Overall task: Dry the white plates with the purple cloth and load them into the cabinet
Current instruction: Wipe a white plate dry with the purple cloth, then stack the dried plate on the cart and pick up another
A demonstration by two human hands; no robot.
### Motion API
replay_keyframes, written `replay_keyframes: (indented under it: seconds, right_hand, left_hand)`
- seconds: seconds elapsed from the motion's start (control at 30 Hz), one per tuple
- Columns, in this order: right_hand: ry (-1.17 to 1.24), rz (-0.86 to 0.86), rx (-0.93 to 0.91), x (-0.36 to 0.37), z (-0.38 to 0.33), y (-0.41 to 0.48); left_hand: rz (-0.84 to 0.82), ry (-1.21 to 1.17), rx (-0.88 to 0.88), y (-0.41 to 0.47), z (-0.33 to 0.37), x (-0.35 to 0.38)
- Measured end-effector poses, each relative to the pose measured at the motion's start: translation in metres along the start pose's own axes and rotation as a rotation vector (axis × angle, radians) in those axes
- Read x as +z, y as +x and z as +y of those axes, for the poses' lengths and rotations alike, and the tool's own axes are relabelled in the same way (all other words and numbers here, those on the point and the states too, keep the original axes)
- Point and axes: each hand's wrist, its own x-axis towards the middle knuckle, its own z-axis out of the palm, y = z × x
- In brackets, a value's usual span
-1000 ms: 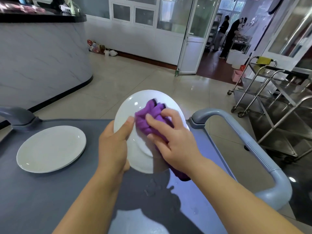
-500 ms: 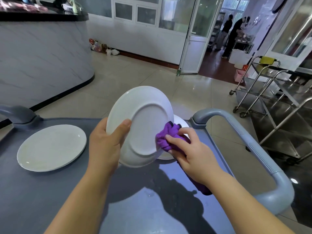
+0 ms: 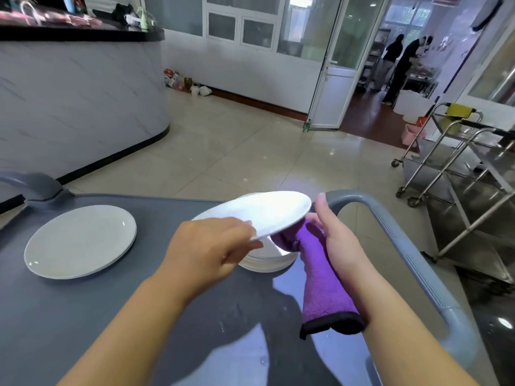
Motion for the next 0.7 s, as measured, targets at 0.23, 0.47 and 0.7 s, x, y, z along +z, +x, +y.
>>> replay_keyframes:
  seconds: [0.23,0.47,0.7]
  right_hand:
    - [-0.046,0.05,0.05,-0.024,0.008,0.01]
    - [-0.198,0.139,-0.063,-0.027,0.024,0.01]
    - [-0.119,0.053,-0.152,-0.009,0.034,0.018]
  left_hand:
    - [-0.092,0.137,0.202,0.002,0.012,0.032]
    - [0.121,-0.045,-0.427,-0.015,0.026,0.024]
    - [0.191,-0.54,-1.317,-0.044,0.021,0.001]
